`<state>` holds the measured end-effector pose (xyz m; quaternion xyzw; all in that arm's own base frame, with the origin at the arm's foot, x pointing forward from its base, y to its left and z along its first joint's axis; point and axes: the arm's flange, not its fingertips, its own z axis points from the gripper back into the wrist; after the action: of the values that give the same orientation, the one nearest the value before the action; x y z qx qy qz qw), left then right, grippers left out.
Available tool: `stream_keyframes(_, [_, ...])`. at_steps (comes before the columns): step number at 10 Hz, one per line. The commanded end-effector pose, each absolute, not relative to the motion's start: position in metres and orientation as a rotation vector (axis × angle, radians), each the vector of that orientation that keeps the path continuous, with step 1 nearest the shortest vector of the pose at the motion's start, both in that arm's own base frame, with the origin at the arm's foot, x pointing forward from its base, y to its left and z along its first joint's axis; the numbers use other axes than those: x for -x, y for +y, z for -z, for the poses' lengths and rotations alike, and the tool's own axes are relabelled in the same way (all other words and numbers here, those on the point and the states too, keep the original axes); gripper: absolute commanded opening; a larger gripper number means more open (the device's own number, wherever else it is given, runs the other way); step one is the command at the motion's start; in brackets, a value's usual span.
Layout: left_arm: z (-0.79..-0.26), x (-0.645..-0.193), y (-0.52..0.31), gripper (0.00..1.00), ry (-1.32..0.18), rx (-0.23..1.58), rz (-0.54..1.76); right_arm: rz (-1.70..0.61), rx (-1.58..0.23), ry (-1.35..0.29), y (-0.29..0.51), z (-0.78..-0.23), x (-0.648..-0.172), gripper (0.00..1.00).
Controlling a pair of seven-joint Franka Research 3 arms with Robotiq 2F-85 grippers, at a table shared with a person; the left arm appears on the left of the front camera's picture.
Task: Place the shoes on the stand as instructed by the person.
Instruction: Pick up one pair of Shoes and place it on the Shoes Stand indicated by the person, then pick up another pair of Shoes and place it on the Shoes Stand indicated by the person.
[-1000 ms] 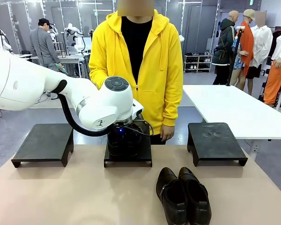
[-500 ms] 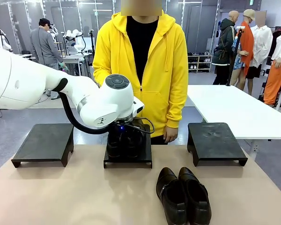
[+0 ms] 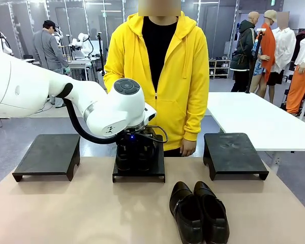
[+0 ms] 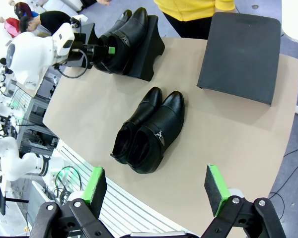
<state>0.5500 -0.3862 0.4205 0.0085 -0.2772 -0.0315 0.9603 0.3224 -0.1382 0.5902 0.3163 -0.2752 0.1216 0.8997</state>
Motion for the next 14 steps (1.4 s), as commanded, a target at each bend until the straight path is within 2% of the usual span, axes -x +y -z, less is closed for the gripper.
stream_keyframes(1, [-0.422, -0.539, -0.384, 0.73, -0.573, -0.01, 0.128, -0.267, -0.66, -0.581, -0.139, -0.59, -0.323, 1.0])
stream_keyframes(2, [-0.42, -0.55, -0.386, 0.73, -0.562, -0.017, 0.064, -0.267, -0.66, -0.581, -0.139, -0.59, -0.323, 1.0])
stream_keyframes(14, [-0.42, -0.55, -0.386, 0.73, -0.562, -0.017, 0.064, -0.267, -0.66, -0.581, -0.139, -0.59, -0.323, 1.0])
